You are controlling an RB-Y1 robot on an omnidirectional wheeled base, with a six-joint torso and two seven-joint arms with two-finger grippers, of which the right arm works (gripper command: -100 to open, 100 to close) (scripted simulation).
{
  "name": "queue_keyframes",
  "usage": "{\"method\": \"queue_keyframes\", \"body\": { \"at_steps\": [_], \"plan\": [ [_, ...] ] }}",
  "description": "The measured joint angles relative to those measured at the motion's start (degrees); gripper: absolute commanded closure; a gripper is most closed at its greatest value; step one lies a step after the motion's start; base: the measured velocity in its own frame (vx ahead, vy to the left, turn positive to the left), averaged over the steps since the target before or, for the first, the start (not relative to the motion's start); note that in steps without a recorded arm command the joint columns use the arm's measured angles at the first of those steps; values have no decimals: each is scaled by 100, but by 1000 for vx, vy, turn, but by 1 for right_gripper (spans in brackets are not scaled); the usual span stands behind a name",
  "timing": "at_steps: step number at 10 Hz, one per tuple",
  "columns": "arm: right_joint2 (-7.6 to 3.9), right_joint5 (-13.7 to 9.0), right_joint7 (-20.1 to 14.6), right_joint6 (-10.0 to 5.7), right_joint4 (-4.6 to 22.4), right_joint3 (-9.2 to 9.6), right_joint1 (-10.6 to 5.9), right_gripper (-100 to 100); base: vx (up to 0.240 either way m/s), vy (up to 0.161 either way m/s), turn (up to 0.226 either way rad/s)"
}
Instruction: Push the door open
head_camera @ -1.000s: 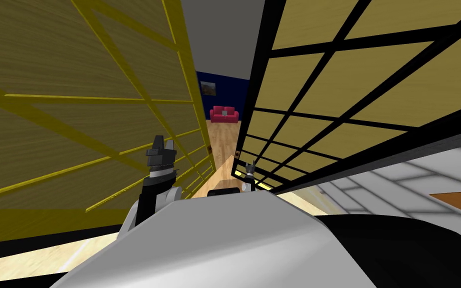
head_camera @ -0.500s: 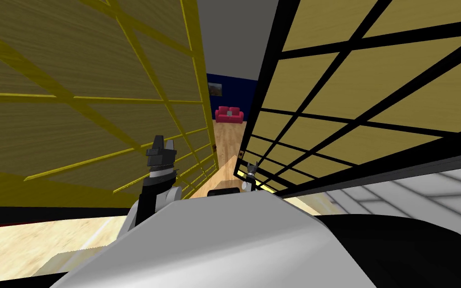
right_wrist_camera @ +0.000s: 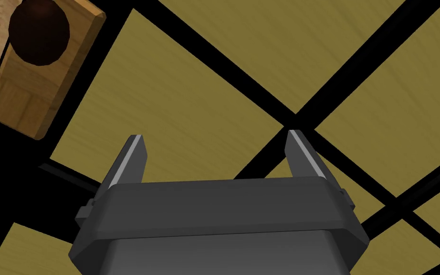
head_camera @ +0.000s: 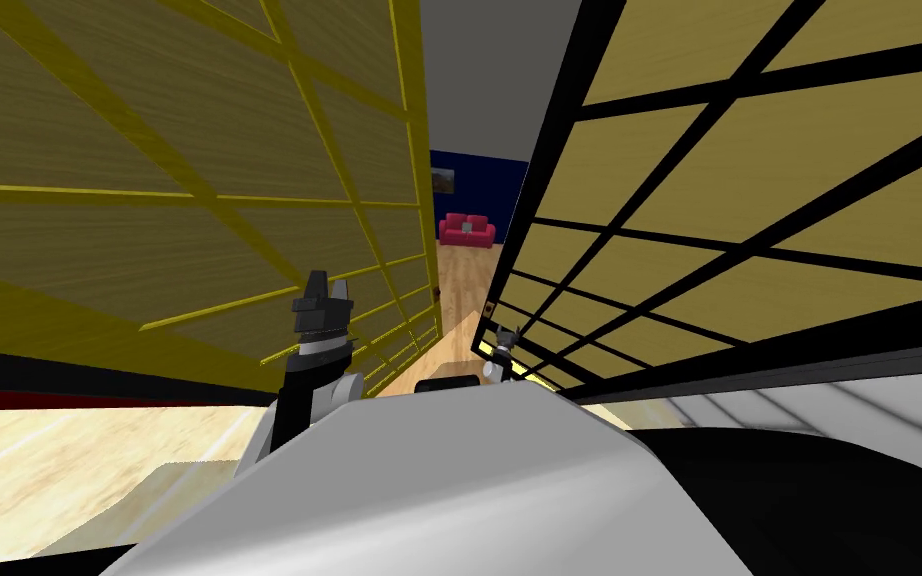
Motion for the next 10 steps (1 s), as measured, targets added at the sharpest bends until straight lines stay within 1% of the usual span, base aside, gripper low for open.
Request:
{"method": "queue_keyframes", "body": {
  "at_steps": [2,3,4,5,6,8,10],
  "plan": [
    [38,-285,-322,-58,-7,-57,-23,-100,-30,44,197],
    [62,-431,-491,-98,15,-85,-45,-100,-17,33,49],
    [74,-498,-605,-122,19,-97,-51,-100,-21,28,116],
    [89,-602,-705,-116,-39,-121,-39,-100,-22,36,202],
    [101,-721,-879,-159,18,-141,-63,-100,-15,47,184],
    [159,-974,-1194,-233,40,-191,-101,-100,-7,43,208],
    [200,-1219,-1477,-260,-22,-238,-83,-100,-9,45,187]
  ]
}}
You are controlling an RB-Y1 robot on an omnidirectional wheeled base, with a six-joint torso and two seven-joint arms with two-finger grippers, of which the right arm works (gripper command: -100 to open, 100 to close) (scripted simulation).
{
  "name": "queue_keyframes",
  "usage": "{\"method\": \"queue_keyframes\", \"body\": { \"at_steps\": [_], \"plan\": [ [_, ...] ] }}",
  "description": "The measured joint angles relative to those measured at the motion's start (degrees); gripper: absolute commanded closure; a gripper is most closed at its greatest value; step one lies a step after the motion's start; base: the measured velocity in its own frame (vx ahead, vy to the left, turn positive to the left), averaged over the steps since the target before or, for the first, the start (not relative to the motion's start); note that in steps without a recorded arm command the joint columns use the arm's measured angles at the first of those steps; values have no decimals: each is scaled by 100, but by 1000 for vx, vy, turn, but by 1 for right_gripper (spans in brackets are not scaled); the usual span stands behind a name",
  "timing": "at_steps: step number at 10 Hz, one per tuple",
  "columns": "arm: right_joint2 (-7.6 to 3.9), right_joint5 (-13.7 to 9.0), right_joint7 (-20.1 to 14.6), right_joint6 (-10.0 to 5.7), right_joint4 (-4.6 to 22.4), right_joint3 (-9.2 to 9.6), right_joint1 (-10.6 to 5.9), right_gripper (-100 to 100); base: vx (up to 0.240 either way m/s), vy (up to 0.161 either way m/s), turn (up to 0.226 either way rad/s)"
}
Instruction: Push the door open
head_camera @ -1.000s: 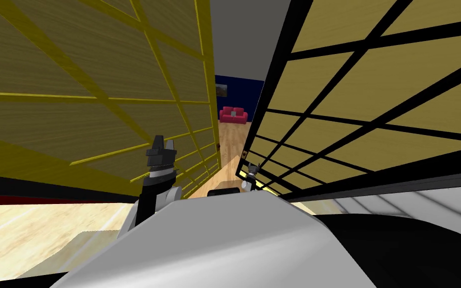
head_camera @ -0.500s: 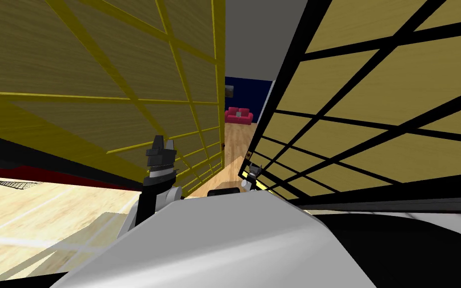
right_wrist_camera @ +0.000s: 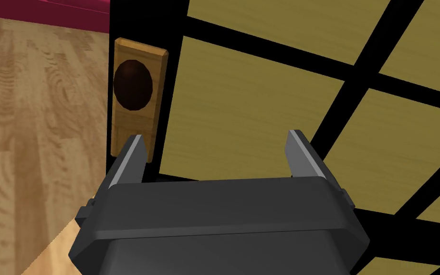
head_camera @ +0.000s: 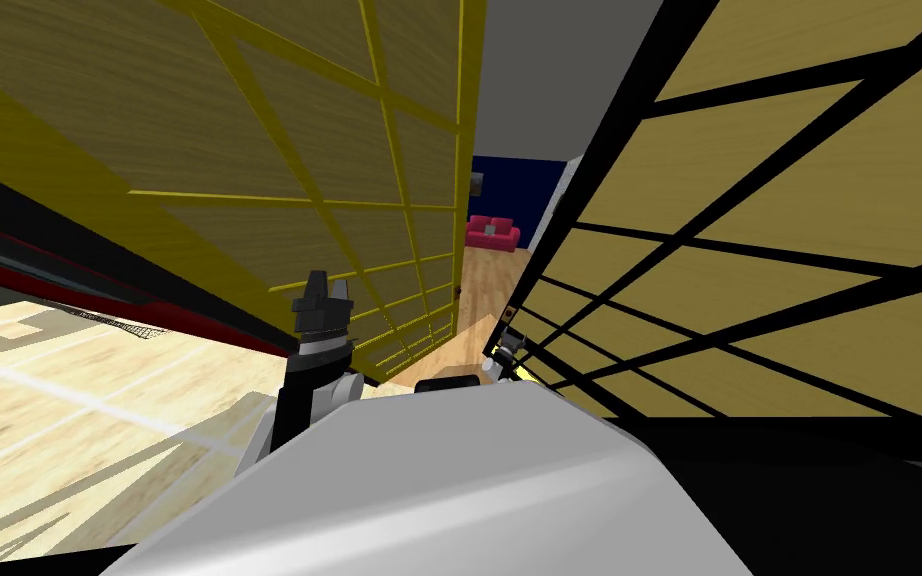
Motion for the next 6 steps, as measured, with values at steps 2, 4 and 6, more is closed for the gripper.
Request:
{"method": "queue_keyframes", "body": {
  "at_steps": [2,4,6],
  "plan": [
    [49,-208,-273,-68,64,-41,-50,-100,2,44,144],
    [99,-399,-523,-125,84,-77,-68,-100,18,47,213],
    [159,-613,-737,-136,-3,-118,-44,-100,28,47,120]
  ]
}}
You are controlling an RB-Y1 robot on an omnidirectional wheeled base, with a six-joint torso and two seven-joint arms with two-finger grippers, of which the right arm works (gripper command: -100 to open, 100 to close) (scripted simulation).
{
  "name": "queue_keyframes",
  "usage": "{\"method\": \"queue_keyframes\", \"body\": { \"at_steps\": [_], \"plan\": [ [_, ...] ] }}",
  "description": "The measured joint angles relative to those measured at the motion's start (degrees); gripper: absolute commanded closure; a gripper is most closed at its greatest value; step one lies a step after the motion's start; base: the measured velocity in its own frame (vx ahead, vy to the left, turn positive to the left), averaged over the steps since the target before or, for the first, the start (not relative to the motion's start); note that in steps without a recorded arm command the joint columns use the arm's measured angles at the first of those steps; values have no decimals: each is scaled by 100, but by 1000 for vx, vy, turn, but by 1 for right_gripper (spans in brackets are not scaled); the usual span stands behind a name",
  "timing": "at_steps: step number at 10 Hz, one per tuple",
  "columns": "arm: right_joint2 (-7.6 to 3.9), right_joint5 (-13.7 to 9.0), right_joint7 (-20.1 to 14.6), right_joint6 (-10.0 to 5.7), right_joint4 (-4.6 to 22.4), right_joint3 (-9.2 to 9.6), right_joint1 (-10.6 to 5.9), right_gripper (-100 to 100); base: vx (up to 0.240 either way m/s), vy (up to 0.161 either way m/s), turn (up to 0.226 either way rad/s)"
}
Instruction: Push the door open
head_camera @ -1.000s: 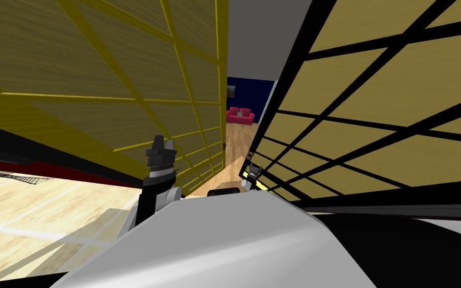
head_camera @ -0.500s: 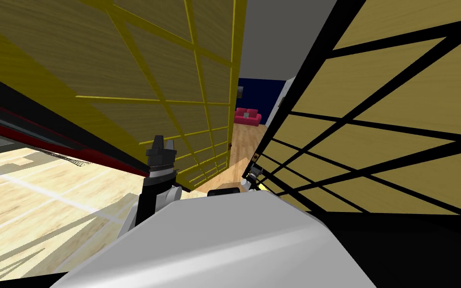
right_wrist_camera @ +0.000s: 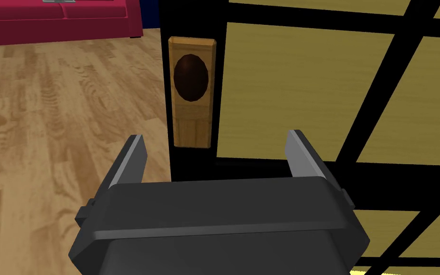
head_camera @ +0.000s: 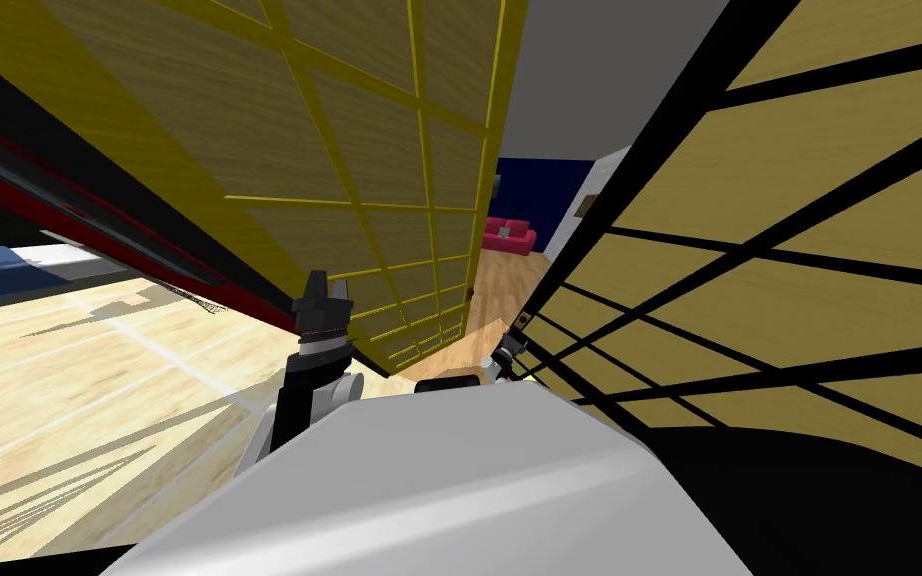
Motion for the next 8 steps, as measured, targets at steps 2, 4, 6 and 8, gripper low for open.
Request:
{"method": "queue_keyframes", "body": {
  "at_steps": [2,4,6,8],
  "plan": [
    [62,-164,-191,-40,-33,-29,8,-100,24,31,75],
    [-31,-208,-169,-32,-99,-71,30,-100,4,-134,166],
    [-181,-277,-189,-152,65,-164,-61,-100,47,-205,209],
    [-236,-356,-212,-268,134,-265,-80,-100,104,-240,190]
  ]
}}
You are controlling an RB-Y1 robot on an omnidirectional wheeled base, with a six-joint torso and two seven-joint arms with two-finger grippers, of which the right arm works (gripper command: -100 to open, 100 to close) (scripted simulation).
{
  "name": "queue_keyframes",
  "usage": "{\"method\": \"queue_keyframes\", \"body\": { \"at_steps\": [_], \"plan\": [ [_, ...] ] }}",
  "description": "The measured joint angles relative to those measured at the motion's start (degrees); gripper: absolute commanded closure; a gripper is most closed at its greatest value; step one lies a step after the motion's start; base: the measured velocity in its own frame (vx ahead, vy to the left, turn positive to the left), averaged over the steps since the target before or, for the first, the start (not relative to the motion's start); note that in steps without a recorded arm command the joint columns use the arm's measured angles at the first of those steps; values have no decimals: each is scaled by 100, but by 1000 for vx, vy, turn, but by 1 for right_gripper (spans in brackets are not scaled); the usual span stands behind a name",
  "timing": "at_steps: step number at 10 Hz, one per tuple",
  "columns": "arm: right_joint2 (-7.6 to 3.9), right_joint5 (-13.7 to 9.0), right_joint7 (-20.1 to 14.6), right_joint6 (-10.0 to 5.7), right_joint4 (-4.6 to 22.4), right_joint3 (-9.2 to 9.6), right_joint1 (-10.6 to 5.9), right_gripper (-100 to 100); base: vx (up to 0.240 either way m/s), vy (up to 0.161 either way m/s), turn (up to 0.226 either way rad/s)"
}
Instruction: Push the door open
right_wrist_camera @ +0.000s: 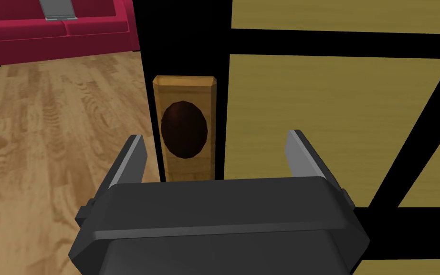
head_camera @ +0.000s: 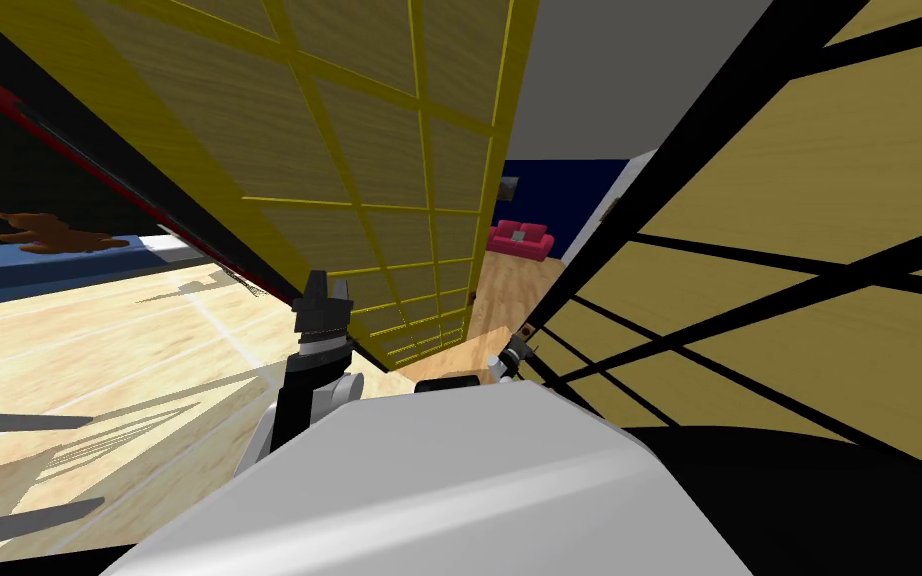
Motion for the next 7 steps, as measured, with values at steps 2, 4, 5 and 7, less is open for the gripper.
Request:
{"method": "queue_keyframes", "body": {
  "at_steps": [2,4,5,7],
  "plan": [
    [72,-96,50,-80,12,-121,-19,-100,114,-239,210],
    [178,-147,34,-183,116,-187,-79,100,13,-35,5],
    [163,-144,35,-163,108,-184,-79,100,0,35,12],
    [151,-141,33,-136,100,-180,-89,100,-5,20,-8]
  ]
}}
